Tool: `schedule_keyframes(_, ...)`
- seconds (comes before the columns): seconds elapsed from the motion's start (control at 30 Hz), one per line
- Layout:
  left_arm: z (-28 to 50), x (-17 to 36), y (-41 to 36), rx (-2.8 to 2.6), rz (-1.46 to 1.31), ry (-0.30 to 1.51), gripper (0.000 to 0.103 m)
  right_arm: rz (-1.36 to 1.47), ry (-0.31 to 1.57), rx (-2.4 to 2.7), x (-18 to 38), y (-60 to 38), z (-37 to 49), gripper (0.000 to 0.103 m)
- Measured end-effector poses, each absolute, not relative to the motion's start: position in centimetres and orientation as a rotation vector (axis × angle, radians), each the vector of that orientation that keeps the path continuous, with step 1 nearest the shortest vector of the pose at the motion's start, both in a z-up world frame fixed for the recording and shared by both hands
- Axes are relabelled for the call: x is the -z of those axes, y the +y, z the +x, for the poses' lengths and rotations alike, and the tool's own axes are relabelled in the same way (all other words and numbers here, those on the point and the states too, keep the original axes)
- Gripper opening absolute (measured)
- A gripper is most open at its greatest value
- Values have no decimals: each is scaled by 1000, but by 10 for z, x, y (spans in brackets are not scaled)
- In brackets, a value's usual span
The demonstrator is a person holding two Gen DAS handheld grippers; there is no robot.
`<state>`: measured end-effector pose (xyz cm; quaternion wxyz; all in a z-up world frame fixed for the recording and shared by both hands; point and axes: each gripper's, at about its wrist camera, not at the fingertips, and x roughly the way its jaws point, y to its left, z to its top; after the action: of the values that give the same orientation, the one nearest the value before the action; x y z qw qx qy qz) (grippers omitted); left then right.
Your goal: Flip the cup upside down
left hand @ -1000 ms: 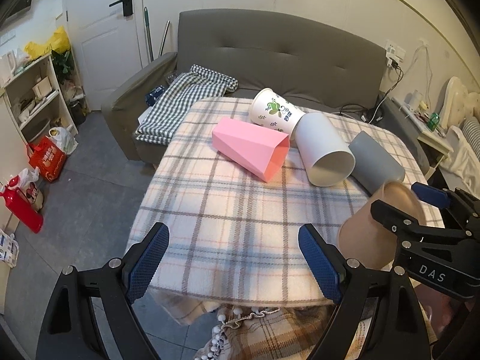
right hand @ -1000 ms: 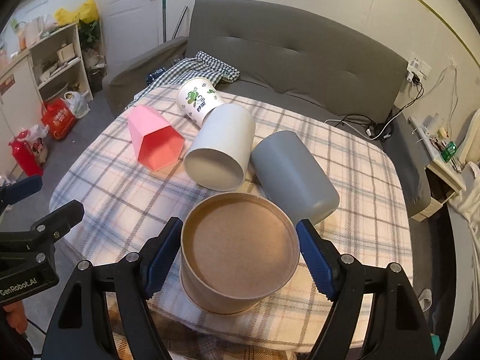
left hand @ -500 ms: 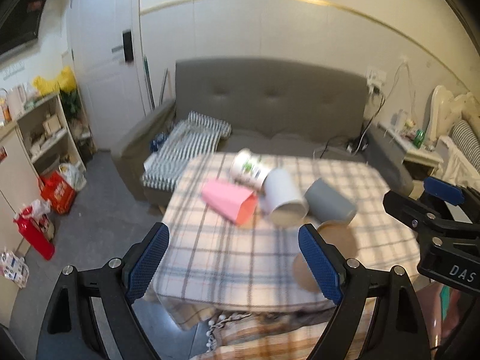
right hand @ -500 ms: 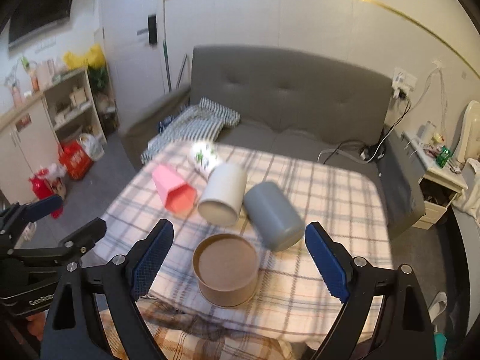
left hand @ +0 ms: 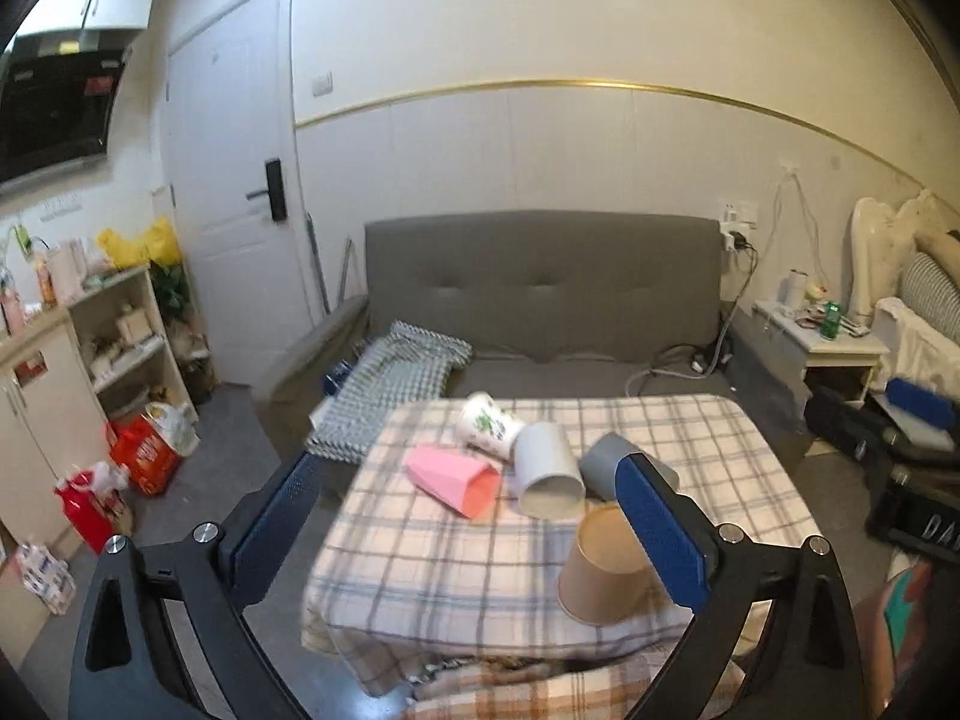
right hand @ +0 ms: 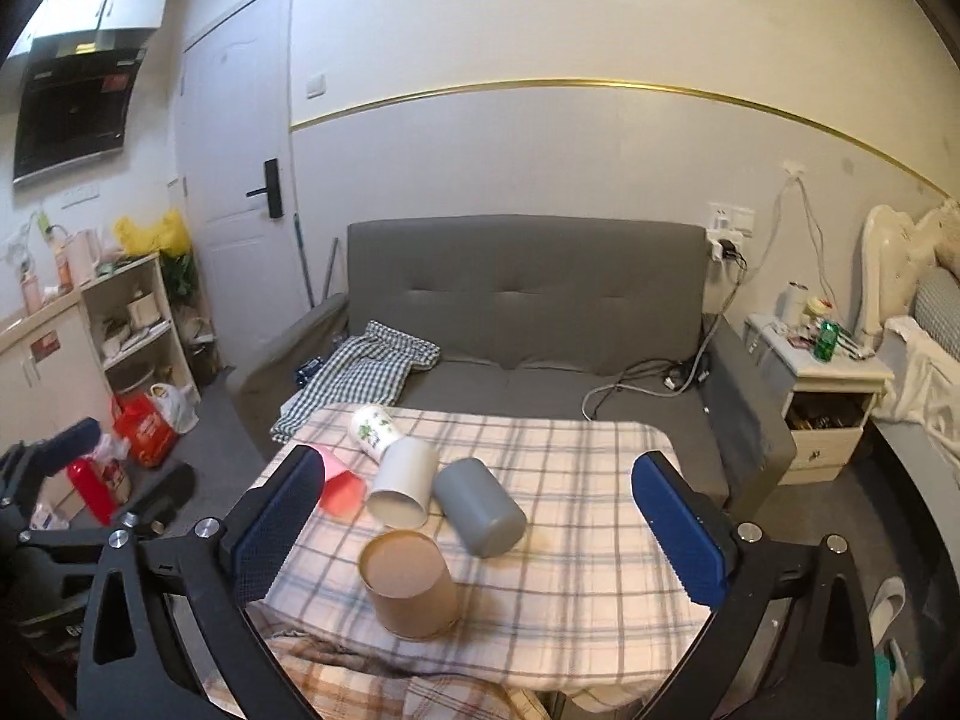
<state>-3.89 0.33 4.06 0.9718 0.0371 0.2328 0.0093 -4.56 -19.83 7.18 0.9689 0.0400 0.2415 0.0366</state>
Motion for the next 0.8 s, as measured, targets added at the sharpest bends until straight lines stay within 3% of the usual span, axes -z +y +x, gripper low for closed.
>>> schedule_keyframes(0.23,-39,-13,7,-12,59,519,102,62,505,-37,-31,-200,-57,103)
schedule_keyframes(0.8,-41,0,9,-5,9,550,102,74,561,-26,-15,-206,-52,103)
